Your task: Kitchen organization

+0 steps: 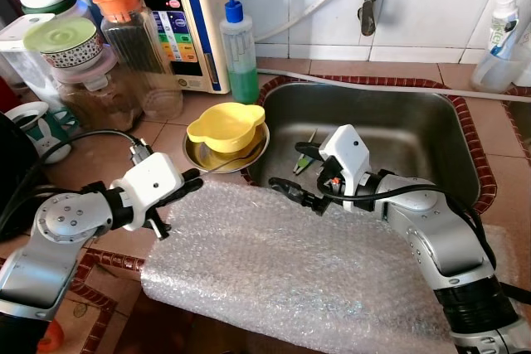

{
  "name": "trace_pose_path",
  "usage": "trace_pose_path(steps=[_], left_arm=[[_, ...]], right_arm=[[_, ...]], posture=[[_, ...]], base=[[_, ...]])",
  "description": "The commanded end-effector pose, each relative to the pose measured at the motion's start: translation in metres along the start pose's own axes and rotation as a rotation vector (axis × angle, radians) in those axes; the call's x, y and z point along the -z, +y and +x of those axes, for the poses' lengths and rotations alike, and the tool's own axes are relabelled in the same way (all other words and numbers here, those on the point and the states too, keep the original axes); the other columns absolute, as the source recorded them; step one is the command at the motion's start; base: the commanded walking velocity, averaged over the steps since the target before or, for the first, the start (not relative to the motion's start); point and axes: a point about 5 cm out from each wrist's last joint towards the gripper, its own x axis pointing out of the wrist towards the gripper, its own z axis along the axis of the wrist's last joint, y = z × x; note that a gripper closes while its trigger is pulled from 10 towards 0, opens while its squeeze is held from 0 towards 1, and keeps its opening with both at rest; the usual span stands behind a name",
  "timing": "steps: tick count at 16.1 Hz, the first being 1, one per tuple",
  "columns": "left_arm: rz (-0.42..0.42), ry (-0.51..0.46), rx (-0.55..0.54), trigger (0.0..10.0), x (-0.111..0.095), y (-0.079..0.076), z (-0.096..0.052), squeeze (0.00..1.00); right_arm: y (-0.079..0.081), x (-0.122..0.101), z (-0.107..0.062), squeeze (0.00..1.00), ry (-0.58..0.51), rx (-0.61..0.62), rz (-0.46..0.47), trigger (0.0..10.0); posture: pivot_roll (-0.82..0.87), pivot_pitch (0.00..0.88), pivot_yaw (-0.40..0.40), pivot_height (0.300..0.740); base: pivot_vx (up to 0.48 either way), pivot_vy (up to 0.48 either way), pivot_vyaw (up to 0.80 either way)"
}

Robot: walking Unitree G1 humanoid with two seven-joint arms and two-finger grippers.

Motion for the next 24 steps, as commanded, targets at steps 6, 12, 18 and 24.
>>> trace_pose_path(steps=[6,12,18,24], left_arm=[[0.027,0.099,-0.062,0.0,0.015,0.010,-0.007,0.00],[0.018,0.080,-0.053,0.0,0.013,0.010,-0.009,0.00],[-0.069,-0.065,-0.063,0.0,-0.010,0.016,-0.008,0.00],[-0.140,-0.158,-0.064,0.0,-0.030,0.020,-0.009,0.00]], right_arm=[[-0.006,-0.008,0.001,0.00,-0.034,0.037,-0.032,10.0],[-0.006,-0.007,0.002,0.00,-0.032,0.042,-0.041,10.0],[-0.008,-0.006,0.002,0.00,-0.038,0.056,-0.040,10.0],[-0.014,-0.009,0.003,0.00,-0.075,0.098,-0.042,10.0]], posture=[[-0.19,0.103,0.120,0.740],[-0.19,0.108,0.121,0.740],[-0.18,0.107,0.120,0.740],[-0.18,0.106,0.119,0.740]], base=[[0.000,0.000,0.00],[0.000,0.000,0.00],[0.000,0.000,0.00],[0.000,0.000,0.00]])
